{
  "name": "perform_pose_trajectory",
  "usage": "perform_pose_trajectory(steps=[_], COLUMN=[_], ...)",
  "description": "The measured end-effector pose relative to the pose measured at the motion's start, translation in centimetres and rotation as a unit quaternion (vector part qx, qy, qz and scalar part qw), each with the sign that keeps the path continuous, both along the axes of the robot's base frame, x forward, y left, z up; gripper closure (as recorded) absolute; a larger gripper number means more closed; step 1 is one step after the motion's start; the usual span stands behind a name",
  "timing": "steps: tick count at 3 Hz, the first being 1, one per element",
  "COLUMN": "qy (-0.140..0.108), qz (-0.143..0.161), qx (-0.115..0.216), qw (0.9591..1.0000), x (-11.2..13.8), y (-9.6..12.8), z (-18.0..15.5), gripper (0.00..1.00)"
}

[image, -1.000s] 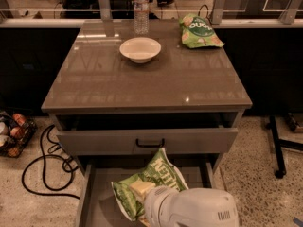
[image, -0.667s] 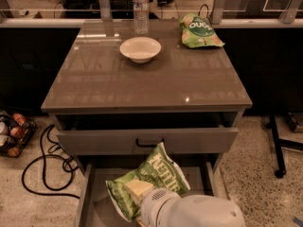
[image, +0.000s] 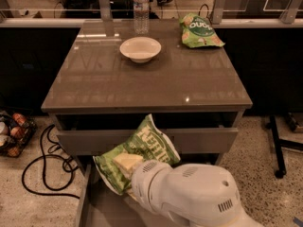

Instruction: Pick green jalapeno chip bag from middle drawer and place on counter

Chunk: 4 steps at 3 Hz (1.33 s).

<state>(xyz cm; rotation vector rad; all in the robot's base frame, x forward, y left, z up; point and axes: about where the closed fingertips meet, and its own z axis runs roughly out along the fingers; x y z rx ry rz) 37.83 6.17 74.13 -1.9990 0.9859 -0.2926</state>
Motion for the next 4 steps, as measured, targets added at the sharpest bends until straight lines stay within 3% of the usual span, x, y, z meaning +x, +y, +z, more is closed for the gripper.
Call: perform_pose_trajectory(steps=[2, 4], qy=[-0.045, -0.052], qz=[0.011, 0.005], qx=[-0.002, 0.000], qw=[0.9989, 0.9986], x=[2.3, 3.3], y=[1.6, 1.1], z=[4.5, 5.2], gripper=[1.00, 1.00])
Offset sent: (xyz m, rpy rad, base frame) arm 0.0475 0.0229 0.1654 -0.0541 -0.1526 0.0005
